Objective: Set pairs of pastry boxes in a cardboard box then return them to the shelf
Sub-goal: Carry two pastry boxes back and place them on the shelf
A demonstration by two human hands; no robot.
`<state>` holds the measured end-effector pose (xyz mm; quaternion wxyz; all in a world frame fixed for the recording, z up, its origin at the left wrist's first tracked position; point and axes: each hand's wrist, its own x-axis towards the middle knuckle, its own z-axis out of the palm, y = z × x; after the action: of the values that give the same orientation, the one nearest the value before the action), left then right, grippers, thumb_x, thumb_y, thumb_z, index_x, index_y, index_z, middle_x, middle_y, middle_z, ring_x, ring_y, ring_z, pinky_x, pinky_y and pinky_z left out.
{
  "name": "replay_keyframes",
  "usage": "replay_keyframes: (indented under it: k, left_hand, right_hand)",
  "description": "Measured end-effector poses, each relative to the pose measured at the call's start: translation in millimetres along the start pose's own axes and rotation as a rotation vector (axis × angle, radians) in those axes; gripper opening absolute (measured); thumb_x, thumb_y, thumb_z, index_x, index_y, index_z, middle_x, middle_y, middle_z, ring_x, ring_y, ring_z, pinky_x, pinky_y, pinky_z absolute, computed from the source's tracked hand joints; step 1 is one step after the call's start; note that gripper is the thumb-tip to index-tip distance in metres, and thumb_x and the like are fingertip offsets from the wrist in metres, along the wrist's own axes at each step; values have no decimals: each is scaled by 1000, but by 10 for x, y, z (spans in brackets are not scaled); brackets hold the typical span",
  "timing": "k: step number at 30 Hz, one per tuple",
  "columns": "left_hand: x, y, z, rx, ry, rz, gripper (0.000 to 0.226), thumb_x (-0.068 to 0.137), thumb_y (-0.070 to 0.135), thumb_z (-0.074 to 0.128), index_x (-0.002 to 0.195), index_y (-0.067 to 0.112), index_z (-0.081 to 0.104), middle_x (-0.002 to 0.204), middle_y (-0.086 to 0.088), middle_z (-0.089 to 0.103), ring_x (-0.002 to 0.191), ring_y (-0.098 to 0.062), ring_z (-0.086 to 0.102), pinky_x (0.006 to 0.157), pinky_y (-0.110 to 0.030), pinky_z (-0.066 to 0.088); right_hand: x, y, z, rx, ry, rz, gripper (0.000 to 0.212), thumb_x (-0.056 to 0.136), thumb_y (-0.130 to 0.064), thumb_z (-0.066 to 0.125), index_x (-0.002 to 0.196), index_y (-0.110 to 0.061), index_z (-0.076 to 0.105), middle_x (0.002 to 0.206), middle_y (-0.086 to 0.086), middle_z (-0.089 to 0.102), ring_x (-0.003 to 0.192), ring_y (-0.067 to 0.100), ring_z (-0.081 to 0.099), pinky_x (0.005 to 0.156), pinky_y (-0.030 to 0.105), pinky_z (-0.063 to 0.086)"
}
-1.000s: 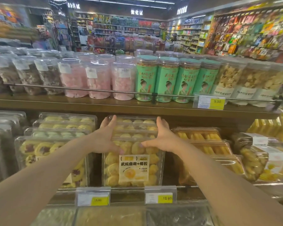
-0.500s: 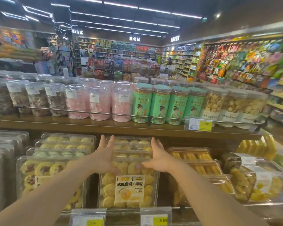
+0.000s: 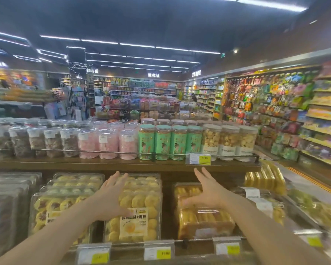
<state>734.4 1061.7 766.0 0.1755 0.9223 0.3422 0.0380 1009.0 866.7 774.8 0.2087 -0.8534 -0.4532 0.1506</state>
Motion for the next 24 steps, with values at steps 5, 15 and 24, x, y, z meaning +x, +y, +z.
replay_keyframes:
  k: [5, 15, 24]
  left_hand:
    - [-133, 347, 161, -7, -37, 50, 131, 76, 64, 79, 163, 30, -14, 170, 3, -23, 159, -27, -12, 128, -50, 12]
    - [-76, 1018, 482, -28, -119, 183, 134, 75, 63, 81, 164, 25, -12, 172, 2, -18, 160, -23, -6, 128, -46, 14]
    - [226, 1372, 922, -61, -179, 128, 137, 74, 58, 85, 164, 26, -13, 172, 1, -19, 159, -24, -7, 128, -47, 16]
  right_hand:
    - [-332, 363, -73, 25, -23, 33, 141, 62, -67, 85, 161, -33, -8, 167, -7, -24, 157, 25, -3, 124, 52, 22]
    - [-942, 925, -201, 33, 60, 159, 154, 55, -74, 84, 155, -36, -27, 168, -4, -22, 157, 25, -5, 125, 50, 16]
    - [-786, 1461, 59, -33, -77, 155, 168, 33, -91, 70, 154, -33, -30, 166, -1, -28, 156, 28, -15, 126, 50, 11]
